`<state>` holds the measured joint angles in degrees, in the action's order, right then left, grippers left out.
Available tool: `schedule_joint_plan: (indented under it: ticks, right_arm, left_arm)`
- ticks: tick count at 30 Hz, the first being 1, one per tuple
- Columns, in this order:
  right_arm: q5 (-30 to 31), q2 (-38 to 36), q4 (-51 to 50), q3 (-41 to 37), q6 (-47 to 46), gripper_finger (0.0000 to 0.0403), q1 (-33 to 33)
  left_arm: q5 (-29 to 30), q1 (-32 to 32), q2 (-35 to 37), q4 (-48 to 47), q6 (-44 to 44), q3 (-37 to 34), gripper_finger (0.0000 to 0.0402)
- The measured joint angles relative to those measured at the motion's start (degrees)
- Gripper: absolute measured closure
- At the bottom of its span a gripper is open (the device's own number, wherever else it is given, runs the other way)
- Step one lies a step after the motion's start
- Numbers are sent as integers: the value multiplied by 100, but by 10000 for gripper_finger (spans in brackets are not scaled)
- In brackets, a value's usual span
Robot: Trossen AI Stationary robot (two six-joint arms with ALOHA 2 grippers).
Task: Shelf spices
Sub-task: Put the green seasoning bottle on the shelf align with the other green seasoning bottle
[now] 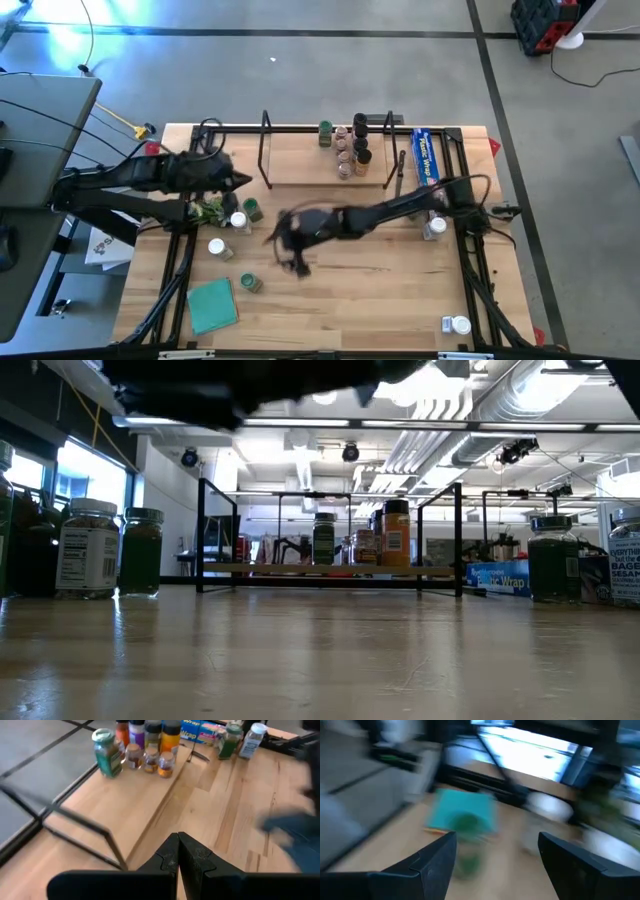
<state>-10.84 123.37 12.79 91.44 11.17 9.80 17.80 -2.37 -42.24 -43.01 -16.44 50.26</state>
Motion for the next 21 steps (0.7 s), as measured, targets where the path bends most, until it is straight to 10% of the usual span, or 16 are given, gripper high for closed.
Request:
schedule_joint_plan:
  ticks: [11,17,21]
  right_arm:
    - [-724,2143,-1272,3125,145,128,94]
    - [-1939,2427,-1560,3488,282,128,15]
    - [-1599,2428,-1502,3377,422,128,9]
  left_arm:
    - [91,303,310,-85,-301,-543,399]
    - [83,386,287,-83,-300,-546,399]
    - [82,393,289,-84,-304,-546,399]
